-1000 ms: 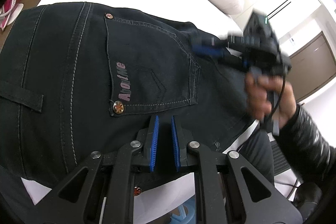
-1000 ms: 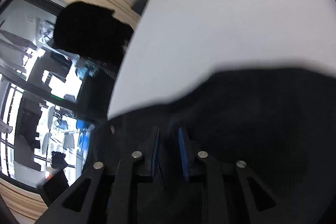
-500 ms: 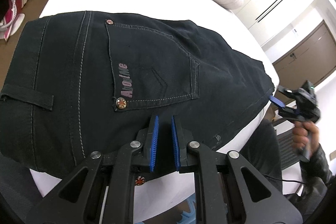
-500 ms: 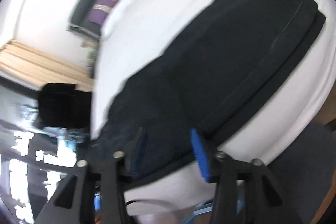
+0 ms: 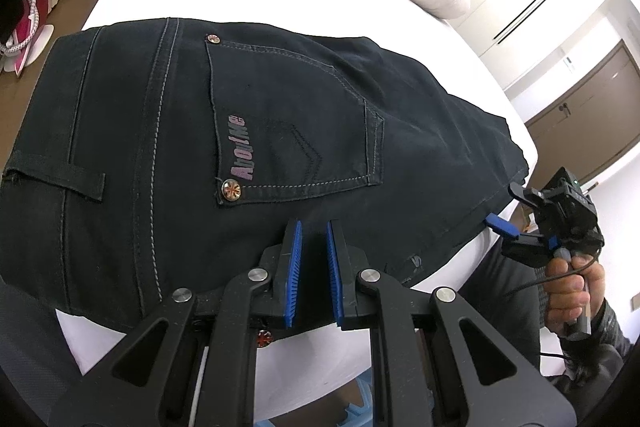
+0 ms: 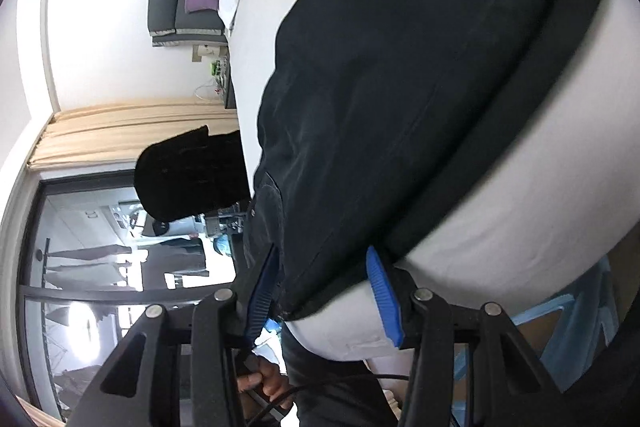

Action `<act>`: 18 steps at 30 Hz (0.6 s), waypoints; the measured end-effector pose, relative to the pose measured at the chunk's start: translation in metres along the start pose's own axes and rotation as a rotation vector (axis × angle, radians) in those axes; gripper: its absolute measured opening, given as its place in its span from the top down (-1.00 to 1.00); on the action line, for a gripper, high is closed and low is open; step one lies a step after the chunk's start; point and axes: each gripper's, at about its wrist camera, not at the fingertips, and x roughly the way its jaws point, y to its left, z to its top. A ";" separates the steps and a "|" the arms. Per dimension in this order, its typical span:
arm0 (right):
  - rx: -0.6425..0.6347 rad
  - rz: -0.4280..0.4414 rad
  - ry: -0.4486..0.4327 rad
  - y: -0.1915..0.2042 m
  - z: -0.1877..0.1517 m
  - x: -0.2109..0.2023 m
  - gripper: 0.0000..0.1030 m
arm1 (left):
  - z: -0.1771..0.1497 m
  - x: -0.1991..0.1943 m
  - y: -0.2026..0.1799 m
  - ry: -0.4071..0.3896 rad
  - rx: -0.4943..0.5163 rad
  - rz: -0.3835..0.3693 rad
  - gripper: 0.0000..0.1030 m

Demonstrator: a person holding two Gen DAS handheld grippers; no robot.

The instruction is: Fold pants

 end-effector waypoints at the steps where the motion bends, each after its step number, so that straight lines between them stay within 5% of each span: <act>1: 0.016 0.004 0.003 -0.005 -0.006 -0.001 0.04 | 0.000 -0.001 0.001 0.001 0.000 -0.001 0.76; 4: 0.039 0.025 0.015 -0.019 0.000 0.001 0.15 | -0.001 -0.002 0.002 0.001 0.000 -0.004 0.76; 9: 0.083 0.012 0.027 -0.030 0.005 0.008 0.81 | -0.001 -0.002 0.002 0.005 0.005 -0.001 0.76; 18: -0.023 -0.075 -0.028 -0.027 -0.011 -0.019 0.94 | -0.003 -0.002 0.000 0.039 0.041 0.016 0.76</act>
